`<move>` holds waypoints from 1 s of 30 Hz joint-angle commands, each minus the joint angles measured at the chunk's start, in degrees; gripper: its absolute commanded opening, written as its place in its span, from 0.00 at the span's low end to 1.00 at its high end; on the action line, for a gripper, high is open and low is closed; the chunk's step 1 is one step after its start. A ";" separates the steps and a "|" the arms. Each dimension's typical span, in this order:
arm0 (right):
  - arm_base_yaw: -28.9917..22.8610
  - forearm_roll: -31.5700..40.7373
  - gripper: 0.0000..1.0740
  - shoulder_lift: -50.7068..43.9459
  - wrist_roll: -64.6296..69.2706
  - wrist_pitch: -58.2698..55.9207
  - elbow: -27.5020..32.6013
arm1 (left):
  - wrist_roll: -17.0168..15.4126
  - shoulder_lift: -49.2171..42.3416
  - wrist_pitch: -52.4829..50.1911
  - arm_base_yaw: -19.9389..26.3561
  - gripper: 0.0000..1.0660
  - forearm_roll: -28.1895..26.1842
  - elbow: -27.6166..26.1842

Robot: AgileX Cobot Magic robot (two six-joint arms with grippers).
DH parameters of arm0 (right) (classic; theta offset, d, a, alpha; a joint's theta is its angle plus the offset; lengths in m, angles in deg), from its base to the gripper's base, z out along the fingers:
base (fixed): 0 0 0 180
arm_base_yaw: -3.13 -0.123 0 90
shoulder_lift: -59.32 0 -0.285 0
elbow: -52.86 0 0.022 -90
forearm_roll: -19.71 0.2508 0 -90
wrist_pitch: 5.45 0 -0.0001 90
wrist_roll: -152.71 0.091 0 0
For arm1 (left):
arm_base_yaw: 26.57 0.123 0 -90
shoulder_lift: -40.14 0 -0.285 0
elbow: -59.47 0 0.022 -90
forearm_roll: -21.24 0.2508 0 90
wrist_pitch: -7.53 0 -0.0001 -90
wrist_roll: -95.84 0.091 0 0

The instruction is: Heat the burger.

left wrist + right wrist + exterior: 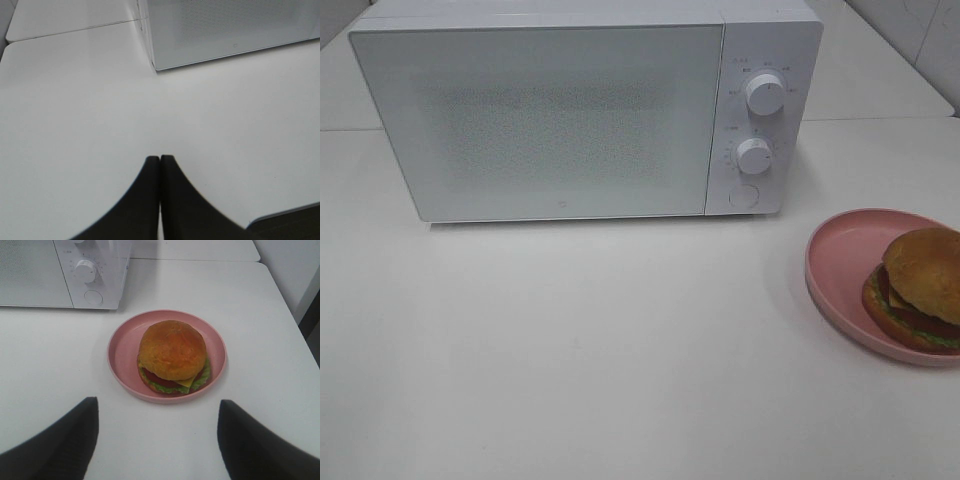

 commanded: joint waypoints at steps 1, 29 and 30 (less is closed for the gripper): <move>-1.95 0.34 0.60 -1.49 -0.69 0.92 -0.06 | 0.00 -0.46 -0.86 3.44 0.00 0.17 0.17; -2.23 0.34 0.60 -1.49 -0.69 0.92 -0.06 | 0.00 -2.69 -0.86 4.07 0.00 0.23 0.17; -2.23 0.34 0.60 -1.49 -0.69 0.92 -0.06 | 0.00 -2.69 -0.86 4.07 0.00 0.23 0.17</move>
